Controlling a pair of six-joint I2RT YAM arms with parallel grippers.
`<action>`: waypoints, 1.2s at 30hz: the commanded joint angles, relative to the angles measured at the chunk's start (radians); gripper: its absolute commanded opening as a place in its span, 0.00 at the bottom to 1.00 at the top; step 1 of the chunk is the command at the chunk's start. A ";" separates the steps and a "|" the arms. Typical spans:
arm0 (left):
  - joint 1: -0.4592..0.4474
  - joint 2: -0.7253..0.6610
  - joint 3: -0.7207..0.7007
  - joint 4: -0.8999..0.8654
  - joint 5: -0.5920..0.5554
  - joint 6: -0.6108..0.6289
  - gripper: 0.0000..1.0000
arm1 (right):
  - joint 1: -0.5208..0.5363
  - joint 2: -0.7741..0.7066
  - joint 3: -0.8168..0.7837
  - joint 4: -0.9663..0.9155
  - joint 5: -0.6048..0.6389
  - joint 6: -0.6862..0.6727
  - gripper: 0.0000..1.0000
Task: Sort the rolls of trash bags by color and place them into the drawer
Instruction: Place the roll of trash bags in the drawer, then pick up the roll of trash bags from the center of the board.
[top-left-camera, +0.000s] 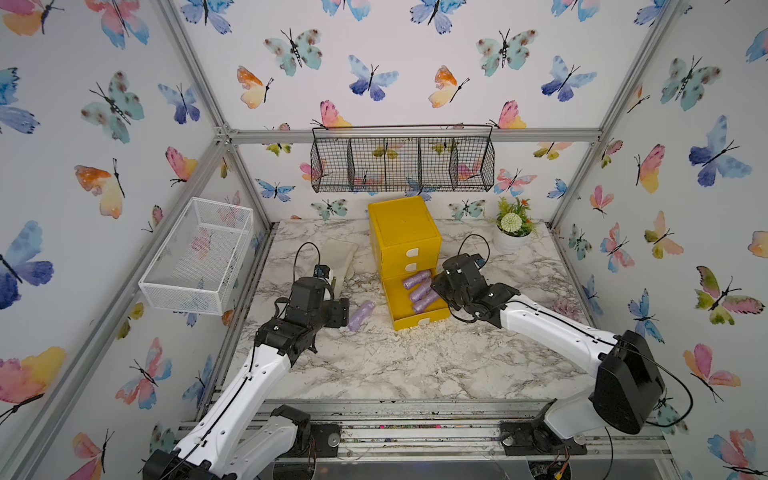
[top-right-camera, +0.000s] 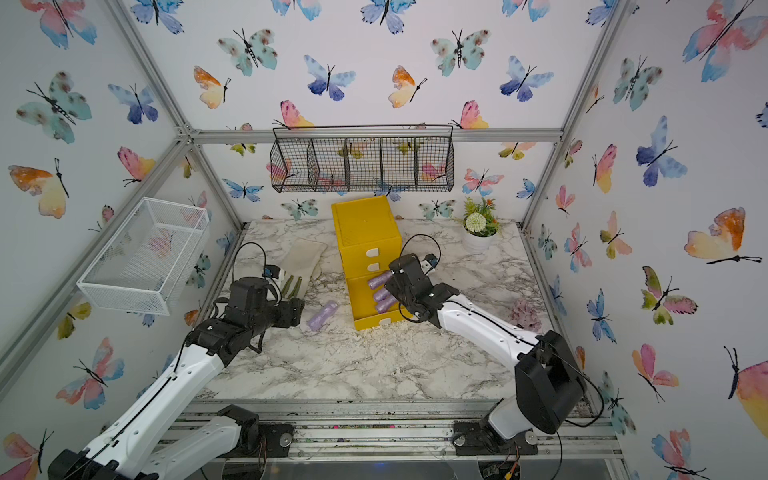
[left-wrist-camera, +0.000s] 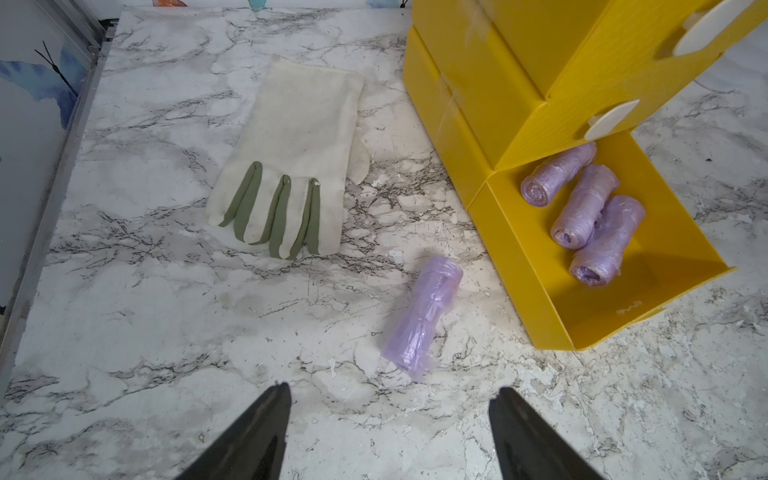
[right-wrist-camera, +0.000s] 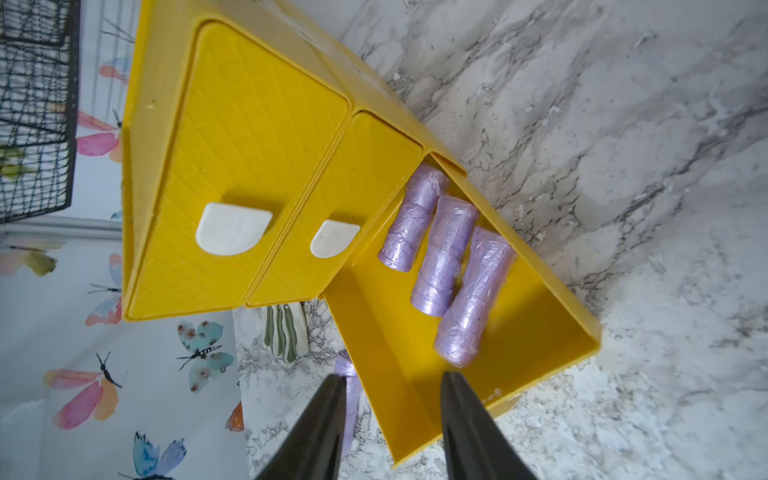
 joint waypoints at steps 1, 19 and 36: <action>0.009 0.028 -0.011 0.008 0.013 -0.006 0.80 | -0.008 -0.127 -0.126 0.167 -0.060 -0.217 0.44; -0.078 0.344 0.118 -0.053 0.027 -0.138 0.77 | -0.014 -0.644 -0.409 -0.049 0.132 -0.397 0.49; -0.104 0.639 0.251 -0.046 -0.060 -0.025 0.77 | -0.014 -0.767 -0.438 -0.151 0.192 -0.395 0.49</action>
